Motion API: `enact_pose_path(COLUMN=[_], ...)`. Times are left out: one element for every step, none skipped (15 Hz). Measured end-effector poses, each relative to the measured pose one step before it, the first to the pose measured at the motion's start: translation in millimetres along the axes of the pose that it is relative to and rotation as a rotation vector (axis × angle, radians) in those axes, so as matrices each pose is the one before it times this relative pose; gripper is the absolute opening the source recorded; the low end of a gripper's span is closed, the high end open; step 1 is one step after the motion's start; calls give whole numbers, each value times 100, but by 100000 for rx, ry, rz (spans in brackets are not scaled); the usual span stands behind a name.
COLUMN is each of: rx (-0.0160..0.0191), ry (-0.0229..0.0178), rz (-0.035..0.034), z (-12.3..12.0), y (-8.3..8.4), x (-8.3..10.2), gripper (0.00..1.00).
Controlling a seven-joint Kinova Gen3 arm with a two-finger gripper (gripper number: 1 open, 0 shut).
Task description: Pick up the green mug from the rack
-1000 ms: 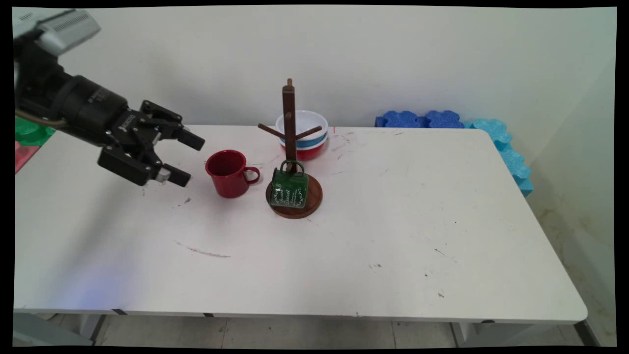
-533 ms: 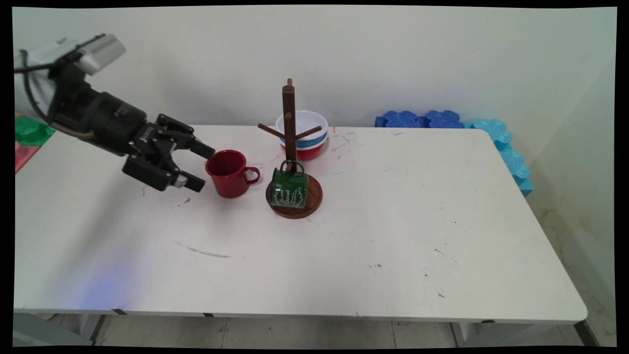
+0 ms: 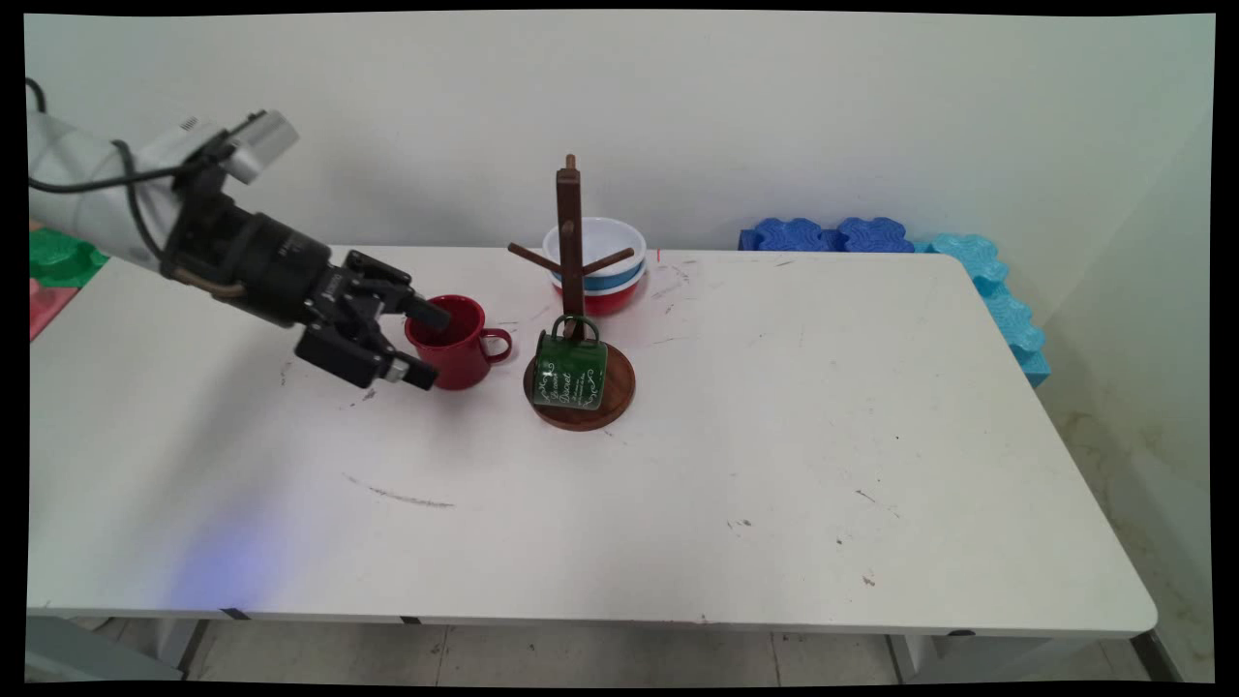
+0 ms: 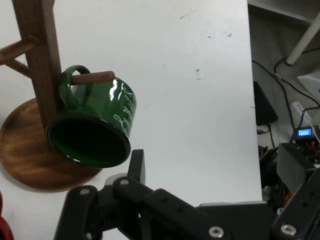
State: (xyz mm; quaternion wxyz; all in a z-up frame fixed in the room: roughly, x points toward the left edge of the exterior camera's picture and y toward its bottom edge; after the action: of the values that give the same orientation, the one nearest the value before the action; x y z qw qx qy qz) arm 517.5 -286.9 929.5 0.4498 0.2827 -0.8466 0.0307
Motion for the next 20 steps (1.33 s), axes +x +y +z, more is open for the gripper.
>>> enact_pose_path(rx=[105, 94, 33, 125, 85, 42, 74, 73, 85, 91, 83, 120, 104, 61, 83, 75, 62, 50, 37, 51], ry=[118, 115, 88, 92, 92, 66, 95, 85, 96, 94, 124, 91, 72, 33, 49, 28, 30, 30, 21, 54], rz=[-671, -610, -482, -758, -797, -511, -867, -828, -655, -689, -610, -525, -549, -328, -488, -305, -357, -291, -257, -443], z=[514, 436, 349, 526, 530, 352, 582, 578, 478, 533, 521, 435, 496, 281, 397, 263, 322, 262, 242, 413], y=[-229, -175, -128, -190, -178, -117, -199, -208, -185, -214, -227, -200, -239, -139, -199, -144, -171, -143, -131, -224], x=[-174, -128, -98, -145, -151, -98, -166, -166, -145, -150, -134, -117, -129, -79, -119, -78, -87, -78, -71, -135], gripper=[100, 100, 100, 100, 100, 100, 100, 100, 100, 100, 100, 100, 100, 100, 100, 100, 100, 100, 100, 100])
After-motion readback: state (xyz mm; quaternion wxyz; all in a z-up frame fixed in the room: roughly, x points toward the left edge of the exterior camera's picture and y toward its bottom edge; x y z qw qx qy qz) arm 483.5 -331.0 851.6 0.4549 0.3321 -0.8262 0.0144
